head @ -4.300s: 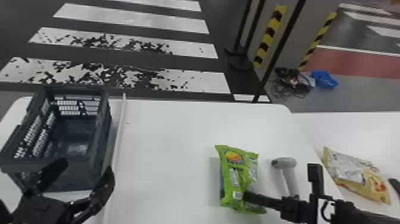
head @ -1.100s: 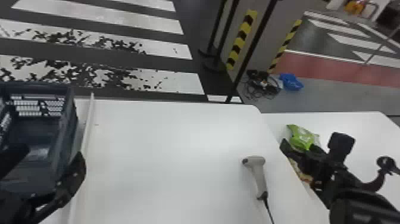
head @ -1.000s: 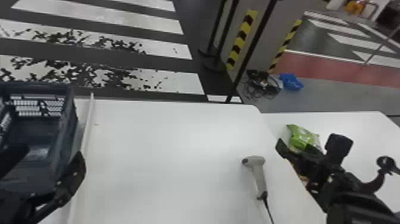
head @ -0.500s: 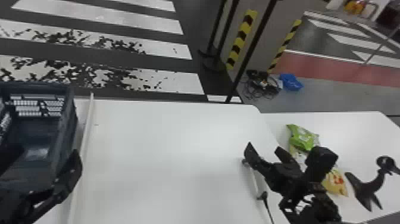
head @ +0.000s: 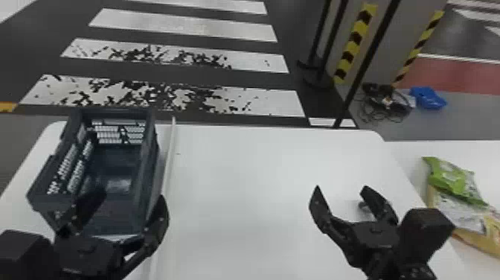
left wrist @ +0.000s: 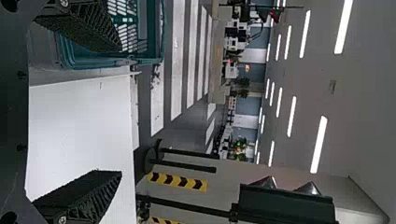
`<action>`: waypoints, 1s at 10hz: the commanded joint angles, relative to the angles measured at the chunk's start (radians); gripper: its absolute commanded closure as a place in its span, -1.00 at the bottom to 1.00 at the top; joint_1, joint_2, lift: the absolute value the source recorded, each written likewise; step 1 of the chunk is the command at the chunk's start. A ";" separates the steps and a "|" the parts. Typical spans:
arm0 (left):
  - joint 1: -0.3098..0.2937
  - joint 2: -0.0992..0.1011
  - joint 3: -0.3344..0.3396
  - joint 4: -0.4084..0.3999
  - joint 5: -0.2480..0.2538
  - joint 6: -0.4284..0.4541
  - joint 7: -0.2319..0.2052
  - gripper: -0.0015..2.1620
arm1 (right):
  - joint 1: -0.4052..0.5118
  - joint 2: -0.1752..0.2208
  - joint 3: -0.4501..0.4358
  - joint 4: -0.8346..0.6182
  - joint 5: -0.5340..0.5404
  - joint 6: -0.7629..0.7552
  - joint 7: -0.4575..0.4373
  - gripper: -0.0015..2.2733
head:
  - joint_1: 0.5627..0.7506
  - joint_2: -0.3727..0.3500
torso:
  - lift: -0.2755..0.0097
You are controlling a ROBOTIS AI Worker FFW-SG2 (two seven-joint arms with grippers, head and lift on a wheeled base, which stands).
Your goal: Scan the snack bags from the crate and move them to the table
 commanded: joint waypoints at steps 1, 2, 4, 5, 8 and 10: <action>0.046 0.006 -0.003 -0.022 0.005 0.008 0.004 -0.95 | 0.054 0.001 0.007 -0.014 -0.002 -0.055 -0.010 -0.94 | 0.41 -0.36 | 0.27; 0.073 0.010 -0.010 -0.025 0.007 0.005 0.007 -0.95 | 0.105 0.001 0.009 -0.020 -0.003 -0.125 -0.019 -0.94 | 0.41 -0.36 | 0.27; 0.122 0.010 -0.006 -0.031 0.007 0.002 0.015 -0.95 | 0.205 0.001 0.023 -0.017 -0.002 -0.248 -0.057 -0.95 | 0.41 -0.43 | 0.27; 0.144 0.010 -0.007 -0.032 0.005 -0.004 0.015 -0.95 | 0.242 -0.007 0.038 -0.005 0.008 -0.282 -0.071 -0.94 | 0.41 -0.45 | 0.27; 0.202 0.009 -0.029 -0.032 -0.010 -0.007 0.038 -0.95 | 0.343 -0.057 0.107 0.074 0.044 -0.414 -0.126 -0.93 | 0.41 -0.46 | 0.27; 0.240 0.012 -0.041 -0.034 -0.016 -0.023 0.039 -0.95 | 0.400 -0.080 0.139 0.127 0.051 -0.561 -0.137 -0.93 | 0.41 -0.44 | 0.27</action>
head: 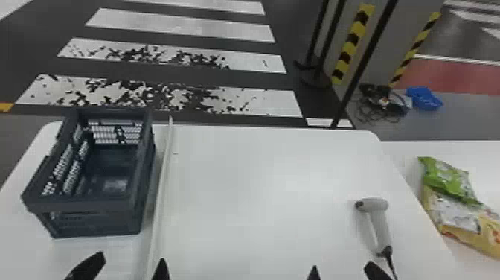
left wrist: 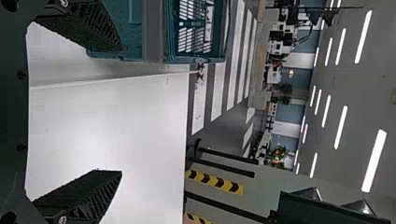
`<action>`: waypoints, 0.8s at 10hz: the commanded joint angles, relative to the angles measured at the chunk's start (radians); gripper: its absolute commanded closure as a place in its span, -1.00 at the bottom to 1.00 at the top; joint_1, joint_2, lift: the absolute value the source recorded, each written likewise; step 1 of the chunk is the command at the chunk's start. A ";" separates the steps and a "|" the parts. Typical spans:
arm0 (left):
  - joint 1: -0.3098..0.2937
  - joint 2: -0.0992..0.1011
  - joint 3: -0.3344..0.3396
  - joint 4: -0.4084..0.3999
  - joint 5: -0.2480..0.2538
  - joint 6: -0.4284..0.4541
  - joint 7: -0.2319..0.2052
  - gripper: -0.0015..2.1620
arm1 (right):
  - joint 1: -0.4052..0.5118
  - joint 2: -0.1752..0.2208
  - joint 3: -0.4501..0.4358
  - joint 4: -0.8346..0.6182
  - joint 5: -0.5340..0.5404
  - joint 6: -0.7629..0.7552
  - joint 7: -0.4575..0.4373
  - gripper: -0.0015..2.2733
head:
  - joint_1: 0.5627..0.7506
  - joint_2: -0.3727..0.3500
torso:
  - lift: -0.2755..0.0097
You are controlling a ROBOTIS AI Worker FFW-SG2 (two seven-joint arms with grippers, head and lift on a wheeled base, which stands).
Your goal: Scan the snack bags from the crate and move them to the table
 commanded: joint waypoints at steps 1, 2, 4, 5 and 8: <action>0.024 0.001 -0.006 0.005 -0.012 -0.016 0.000 -0.95 | 0.022 -0.013 0.011 0.041 0.002 -0.075 -0.004 -0.93 | 0.41 -0.42 | 0.27; 0.035 0.001 -0.004 0.009 -0.015 -0.019 0.001 -0.94 | 0.025 -0.019 0.008 0.063 -0.003 -0.105 -0.007 -0.93 | 0.41 -0.43 | 0.27; 0.052 0.007 0.002 0.017 -0.015 -0.056 0.001 -0.94 | 0.044 -0.019 -0.001 0.070 -0.015 -0.142 -0.007 -0.93 | 0.41 -0.45 | 0.27; 0.049 0.007 0.002 0.016 -0.015 -0.059 0.000 -0.94 | 0.044 -0.019 -0.003 0.070 -0.015 -0.142 -0.007 -0.93 | 0.41 -0.47 | 0.27; 0.040 0.009 0.000 0.020 -0.013 -0.065 -0.003 -0.94 | 0.045 -0.019 -0.012 0.067 -0.014 -0.154 -0.007 -0.93 | 0.41 -0.49 | 0.27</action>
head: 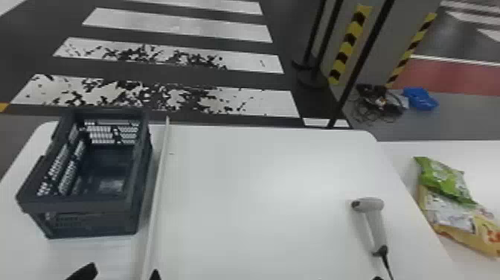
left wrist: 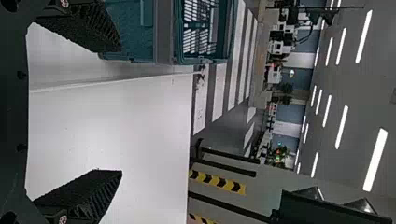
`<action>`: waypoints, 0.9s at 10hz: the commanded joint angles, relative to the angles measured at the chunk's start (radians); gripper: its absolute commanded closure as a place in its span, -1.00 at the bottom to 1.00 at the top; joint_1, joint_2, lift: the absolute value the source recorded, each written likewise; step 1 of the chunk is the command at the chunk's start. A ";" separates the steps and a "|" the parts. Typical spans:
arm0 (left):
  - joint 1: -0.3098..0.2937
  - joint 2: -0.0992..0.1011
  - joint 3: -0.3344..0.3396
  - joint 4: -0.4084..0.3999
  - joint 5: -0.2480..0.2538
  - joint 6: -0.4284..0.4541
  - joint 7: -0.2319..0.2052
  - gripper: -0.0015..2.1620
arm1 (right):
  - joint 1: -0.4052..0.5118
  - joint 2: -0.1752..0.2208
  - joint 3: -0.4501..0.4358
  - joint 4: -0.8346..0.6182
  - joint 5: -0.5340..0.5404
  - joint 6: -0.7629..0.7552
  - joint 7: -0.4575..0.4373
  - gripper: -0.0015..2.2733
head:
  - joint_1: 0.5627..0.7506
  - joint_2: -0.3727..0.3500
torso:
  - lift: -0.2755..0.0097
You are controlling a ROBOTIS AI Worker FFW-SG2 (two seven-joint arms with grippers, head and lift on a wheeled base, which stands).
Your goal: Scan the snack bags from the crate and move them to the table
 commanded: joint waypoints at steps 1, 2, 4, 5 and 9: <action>-0.003 0.000 -0.002 0.001 0.000 -0.007 -0.004 -0.94 | 0.003 0.000 -0.011 -0.007 -0.001 -0.002 0.000 -0.93 | 0.41 -0.50 | 0.27; -0.004 0.000 -0.002 -0.001 0.000 -0.007 -0.006 -0.94 | 0.006 0.000 -0.019 -0.010 -0.006 -0.008 0.000 -0.93 | 0.41 -0.51 | 0.27; -0.012 0.002 -0.002 0.001 0.003 -0.007 -0.009 -0.94 | 0.011 0.000 -0.034 -0.010 -0.017 -0.021 0.002 -0.93 | 0.41 -0.56 | 0.27; -0.012 0.002 -0.002 0.001 0.005 -0.007 -0.009 -0.94 | 0.011 0.000 -0.039 -0.010 -0.027 -0.021 0.003 -0.93 | 0.41 -0.59 | 0.27; -0.013 0.002 0.001 0.002 0.006 -0.007 -0.006 -0.94 | 0.006 -0.002 -0.037 -0.012 -0.030 -0.024 0.003 -0.93 | 0.41 -0.62 | 0.27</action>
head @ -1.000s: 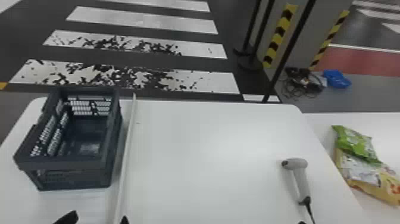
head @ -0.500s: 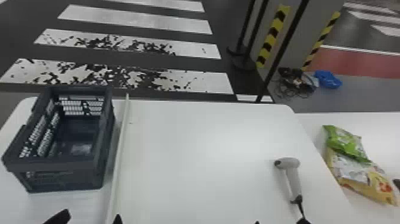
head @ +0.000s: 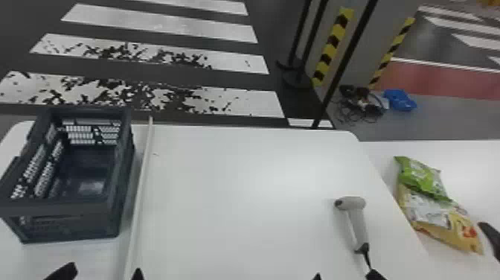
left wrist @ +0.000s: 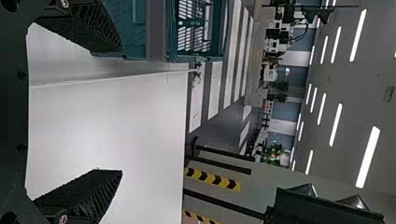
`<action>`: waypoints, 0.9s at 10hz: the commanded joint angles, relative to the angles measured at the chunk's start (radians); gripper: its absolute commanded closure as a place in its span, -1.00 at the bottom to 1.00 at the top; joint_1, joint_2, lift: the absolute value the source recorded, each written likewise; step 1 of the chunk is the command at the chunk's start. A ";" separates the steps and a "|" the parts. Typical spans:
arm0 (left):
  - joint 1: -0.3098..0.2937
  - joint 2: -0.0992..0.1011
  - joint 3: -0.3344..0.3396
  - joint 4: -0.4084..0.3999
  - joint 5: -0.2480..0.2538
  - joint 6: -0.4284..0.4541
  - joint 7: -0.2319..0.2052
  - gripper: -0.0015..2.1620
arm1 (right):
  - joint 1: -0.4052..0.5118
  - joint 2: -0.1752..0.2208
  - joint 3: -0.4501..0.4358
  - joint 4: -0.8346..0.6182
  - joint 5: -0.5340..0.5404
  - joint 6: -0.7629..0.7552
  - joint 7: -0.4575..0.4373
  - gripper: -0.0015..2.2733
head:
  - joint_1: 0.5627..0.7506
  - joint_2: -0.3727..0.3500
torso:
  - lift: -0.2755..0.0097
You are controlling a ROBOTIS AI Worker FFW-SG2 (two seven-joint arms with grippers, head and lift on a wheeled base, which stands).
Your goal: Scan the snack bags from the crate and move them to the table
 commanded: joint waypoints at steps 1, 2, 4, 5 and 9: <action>-0.001 -0.002 0.001 0.004 0.000 0.000 0.000 -0.94 | -0.001 0.000 0.002 0.000 0.000 -0.003 0.000 -0.93 | 0.41 -0.62 | 0.27; -0.001 -0.002 0.003 0.004 0.002 0.000 0.000 -0.94 | 0.002 0.000 0.002 0.000 0.000 -0.015 0.000 -0.93 | 0.41 -0.62 | 0.27; -0.003 -0.002 0.004 0.004 0.002 -0.003 0.003 -0.94 | 0.008 0.002 0.005 0.000 -0.001 -0.046 -0.002 -0.93 | 0.41 -0.60 | 0.27; -0.001 0.000 0.004 0.004 0.002 -0.003 0.003 -0.94 | 0.010 0.000 0.007 0.000 -0.001 -0.055 -0.002 -0.92 | 0.41 -0.60 | 0.27; 0.000 -0.002 0.004 0.007 0.011 -0.006 -0.001 -0.94 | 0.021 0.000 0.010 0.006 -0.001 -0.092 -0.002 -0.92 | 0.41 -0.59 | 0.27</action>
